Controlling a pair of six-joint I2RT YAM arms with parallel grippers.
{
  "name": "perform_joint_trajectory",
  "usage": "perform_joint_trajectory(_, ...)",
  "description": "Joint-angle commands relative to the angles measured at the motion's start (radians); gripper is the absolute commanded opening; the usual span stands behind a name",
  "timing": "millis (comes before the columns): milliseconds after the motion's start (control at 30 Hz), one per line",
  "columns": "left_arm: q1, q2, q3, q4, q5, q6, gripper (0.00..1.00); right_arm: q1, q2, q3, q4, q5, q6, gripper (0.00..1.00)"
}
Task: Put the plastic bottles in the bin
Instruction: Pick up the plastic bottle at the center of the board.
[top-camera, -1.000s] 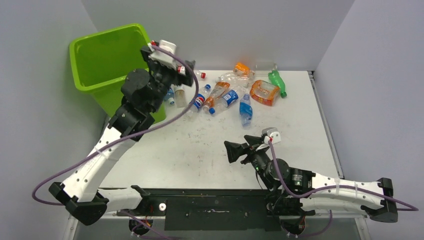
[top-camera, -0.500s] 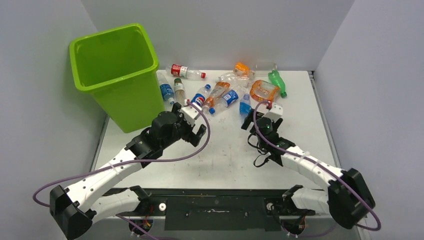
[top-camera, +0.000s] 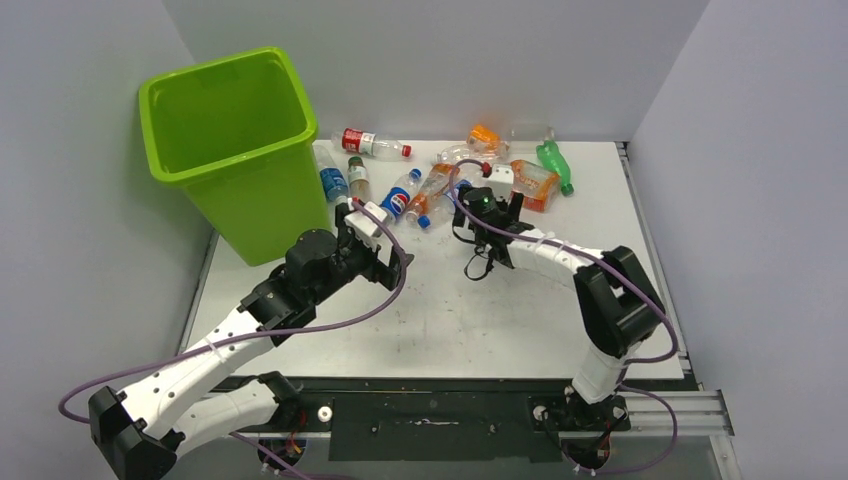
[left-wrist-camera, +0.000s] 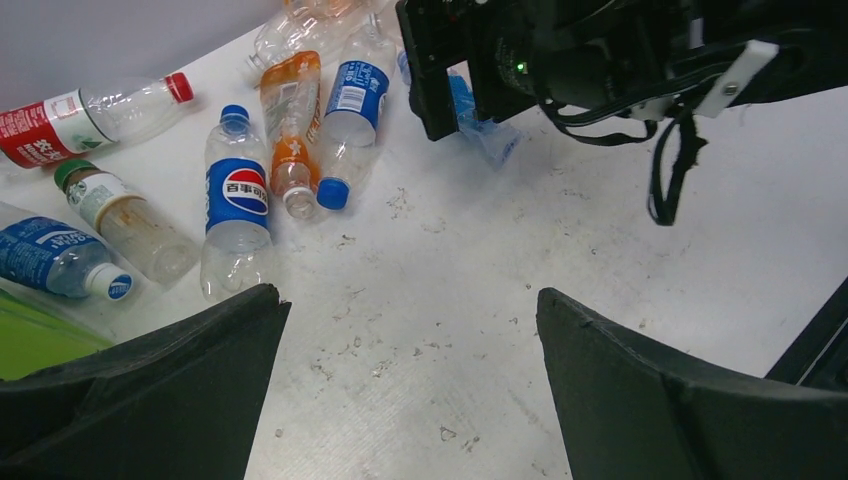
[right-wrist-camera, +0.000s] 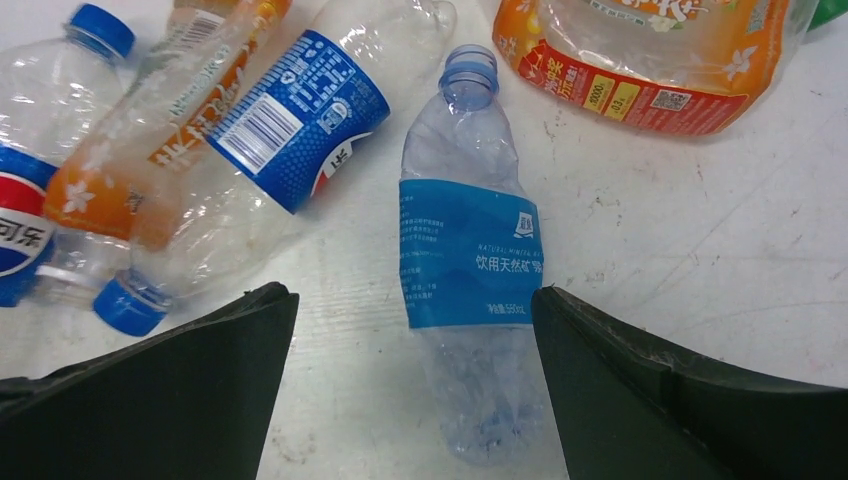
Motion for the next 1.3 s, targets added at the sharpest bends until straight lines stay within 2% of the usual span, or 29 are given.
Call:
perform_joint_trajectory(0,-0.009,-0.030,-0.007,0.053,-0.002,-0.018,0.97,-0.021,0.107,0.093,-0.143,0.075,-0.052,0.91)
perform_joint_trajectory(233,-0.015,-0.042,-0.013,0.053,-0.002,-0.010,0.97,-0.054,0.192,0.120,-0.161,0.055,-0.034,0.97)
perform_joint_trajectory(367,-0.022,-0.060,-0.026,0.061,-0.033,0.011,0.97,-0.061,0.201,0.116,-0.150,0.034,-0.035,0.81)
perform_joint_trajectory(467,-0.024,-0.072,-0.035,0.074,-0.038,0.011,0.97,-0.061,0.200,0.107,-0.137,0.030,-0.051,0.58)
perform_joint_trajectory(533,-0.023,-0.074,-0.039,0.082,-0.037,0.010,0.97,-0.060,0.199,0.107,-0.137,0.035,-0.066,0.46)
perform_joint_trajectory(667,-0.025,-0.076,-0.043,0.088,-0.040,0.011,0.97,-0.061,0.158,0.071,-0.123,0.038,-0.070,0.36)
perform_joint_trajectory(833,-0.041,-0.092,-0.059,0.107,-0.066,0.010,0.97,0.002,-0.034,-0.064,-0.048,0.049,-0.072,0.26)
perform_joint_trajectory(1033,-0.055,-0.115,-0.087,0.171,-0.074,0.011,0.97,0.223,-0.383,-0.274,0.067,0.069,-0.094,0.10)
perform_joint_trajectory(1133,-0.058,-0.119,-0.099,0.197,-0.067,-0.002,0.97,0.313,-0.584,-0.393,0.158,-0.013,-0.122,0.05)
perform_joint_trajectory(1267,-0.059,-0.138,-0.112,0.242,-0.020,-0.053,0.97,0.379,-0.764,-0.528,0.261,-0.240,-0.143,0.05)
